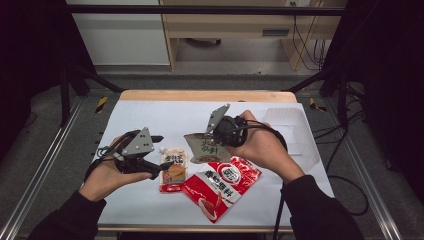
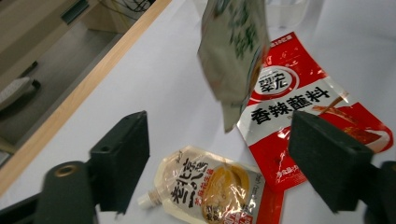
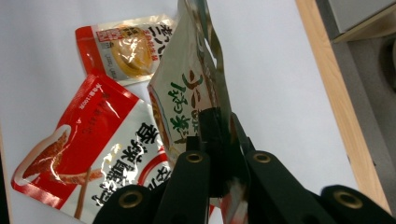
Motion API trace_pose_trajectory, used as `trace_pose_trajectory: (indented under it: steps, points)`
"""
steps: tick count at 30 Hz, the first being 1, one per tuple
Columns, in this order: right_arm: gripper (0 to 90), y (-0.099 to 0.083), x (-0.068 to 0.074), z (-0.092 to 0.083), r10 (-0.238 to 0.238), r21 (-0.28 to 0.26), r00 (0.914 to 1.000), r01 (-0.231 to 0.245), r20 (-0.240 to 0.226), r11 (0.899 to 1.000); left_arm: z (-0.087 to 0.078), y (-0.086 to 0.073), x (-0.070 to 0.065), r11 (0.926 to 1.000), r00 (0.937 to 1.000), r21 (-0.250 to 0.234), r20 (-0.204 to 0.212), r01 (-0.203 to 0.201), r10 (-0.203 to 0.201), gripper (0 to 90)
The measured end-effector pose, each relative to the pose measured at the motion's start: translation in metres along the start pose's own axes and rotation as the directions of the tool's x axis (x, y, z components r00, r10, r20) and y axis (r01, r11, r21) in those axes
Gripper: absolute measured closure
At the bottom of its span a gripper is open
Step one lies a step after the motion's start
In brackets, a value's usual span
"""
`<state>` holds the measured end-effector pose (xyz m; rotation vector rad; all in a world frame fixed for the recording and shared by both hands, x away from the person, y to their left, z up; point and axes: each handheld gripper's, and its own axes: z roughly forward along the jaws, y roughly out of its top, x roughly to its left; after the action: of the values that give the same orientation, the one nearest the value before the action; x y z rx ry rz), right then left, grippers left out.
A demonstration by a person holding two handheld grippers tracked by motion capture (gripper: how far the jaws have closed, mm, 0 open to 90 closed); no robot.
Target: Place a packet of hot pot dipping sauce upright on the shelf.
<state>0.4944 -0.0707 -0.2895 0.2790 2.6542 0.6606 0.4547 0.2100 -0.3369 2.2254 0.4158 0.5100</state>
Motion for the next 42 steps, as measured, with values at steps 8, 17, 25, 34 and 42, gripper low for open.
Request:
trace_pose_trajectory:
  steps: [8, 17, 25, 34, 42]
  points:
    - [90.0, -0.014, -0.012, -0.022, 0.028, 0.009, 0.9981, -0.028, 0.055, 1.000, 0.004, -0.028, 0.007, 0.9937, 0.9934, 0.030, -0.042, 0.108, -0.107, 12.8]
    - [90.0, -0.024, -0.026, -0.053, 0.044, -0.020, 0.9914, -0.042, 0.124, 0.999, 0.015, -0.074, 0.001, 0.9791, 0.9797, 0.054, -0.052, 0.196, -0.194, 12.4]
    - [90.0, -0.041, -0.036, -0.078, 0.070, -0.035, 0.9842, -0.065, 0.163, 0.997, 0.016, -0.109, 0.001, 0.9674, 0.9676, 0.084, -0.104, 0.239, -0.230, 11.6]
    - [90.0, -0.075, -0.046, -0.089, 0.095, -0.035, 0.9780, -0.090, 0.186, 0.995, 0.013, -0.131, -0.003, 0.9591, 0.9558, 0.079, -0.138, 0.272, -0.259, 11.4]
    - [90.0, -0.102, -0.047, -0.110, 0.141, -0.059, 0.9631, -0.131, 0.229, 0.990, 0.007, -0.138, -0.002, 0.9492, 0.9359, 0.040, -0.185, 0.312, -0.300, 10.5]
